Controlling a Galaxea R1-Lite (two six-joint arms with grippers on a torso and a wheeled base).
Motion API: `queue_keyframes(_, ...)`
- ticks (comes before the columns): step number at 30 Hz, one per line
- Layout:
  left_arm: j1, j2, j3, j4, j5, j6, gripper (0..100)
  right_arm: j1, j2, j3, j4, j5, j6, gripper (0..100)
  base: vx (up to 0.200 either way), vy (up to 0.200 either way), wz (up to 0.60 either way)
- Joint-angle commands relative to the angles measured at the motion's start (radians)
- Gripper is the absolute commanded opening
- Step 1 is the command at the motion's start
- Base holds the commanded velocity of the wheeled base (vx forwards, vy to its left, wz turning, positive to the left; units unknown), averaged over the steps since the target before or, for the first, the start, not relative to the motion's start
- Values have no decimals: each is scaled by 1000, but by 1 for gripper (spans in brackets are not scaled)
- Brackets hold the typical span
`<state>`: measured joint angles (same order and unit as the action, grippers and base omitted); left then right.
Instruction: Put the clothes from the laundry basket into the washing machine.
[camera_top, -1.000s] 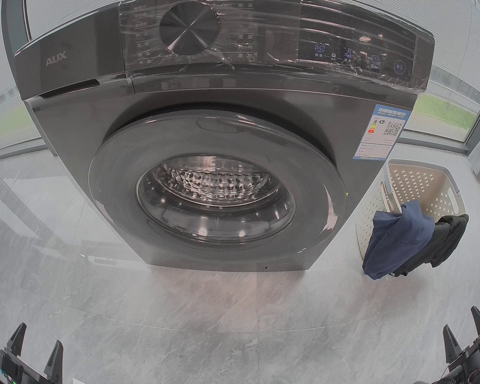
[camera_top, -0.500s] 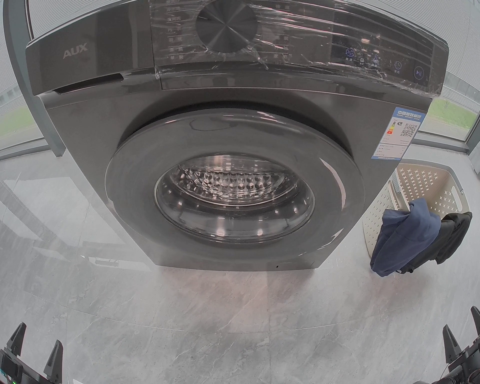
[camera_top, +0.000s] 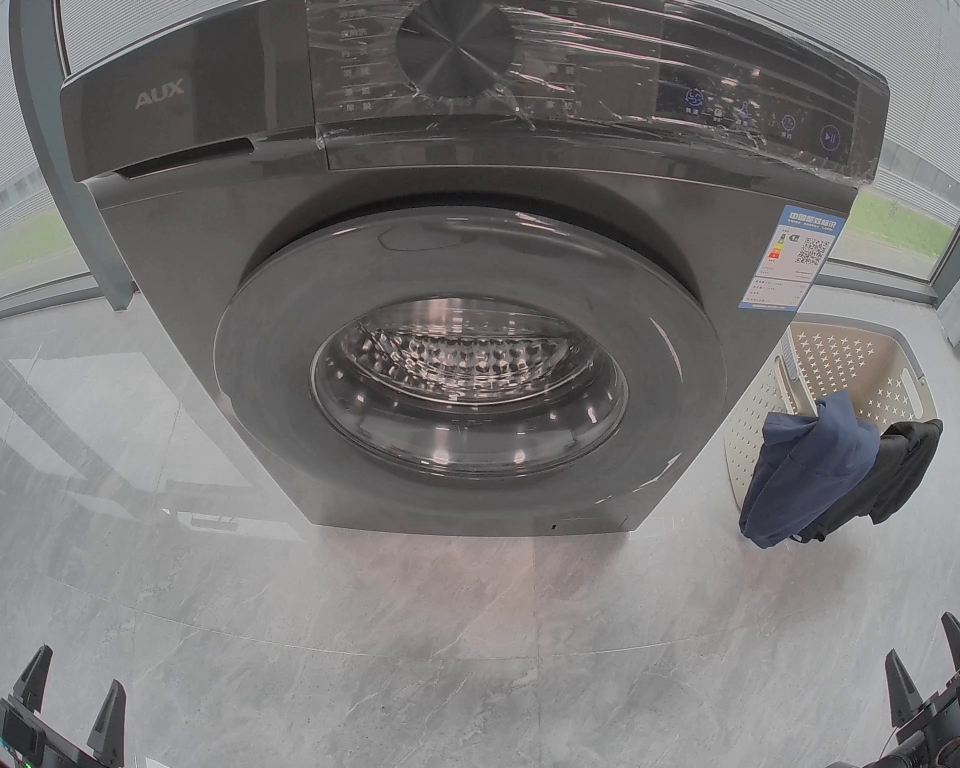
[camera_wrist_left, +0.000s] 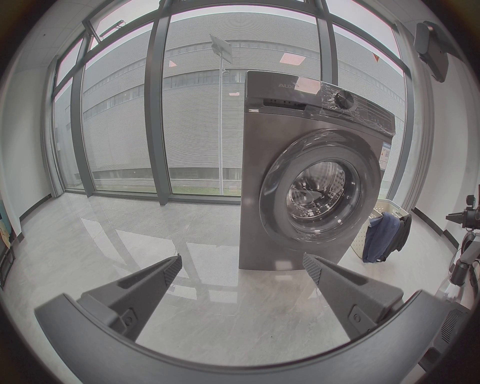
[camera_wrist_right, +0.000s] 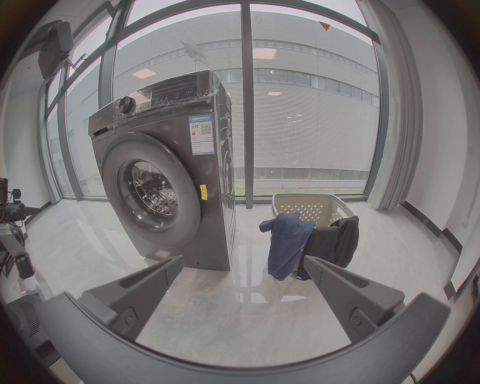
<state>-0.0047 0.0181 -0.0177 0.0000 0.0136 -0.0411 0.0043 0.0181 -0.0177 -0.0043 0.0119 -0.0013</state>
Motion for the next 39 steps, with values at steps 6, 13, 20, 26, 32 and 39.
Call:
queue_keyframes(6, 0, -13, 16, 0, 0, 0, 100, 0, -18, 18, 0, 0, 0, 100, 0, 133, 0)
queue_keyframes(13, 0, -13, 16, 0, 0, 1, 100, 0, -18, 18, 0, 0, 0, 100, 0, 0, 0)
queue_keyframes(20, 0, -13, 16, 0, -1, 1, 100, 0, -18, 18, 0, 0, 0, 100, 200, 0, 0)
queue_keyframes(26, 0, -13, 16, 0, -1, 1, 100, 0, -18, 18, 0, 0, 0, 100, 200, 0, 0)
queue_keyframes(32, 0, -13, 16, 0, 0, 1, 100, 2, -18, 18, 0, -1, 1, 100, 67, 0, 0)
queue_keyframes(39, 0, -13, 16, 0, -1, 1, 100, 0, -18, 18, 0, 2, -6, 100, 0, 0, 0)
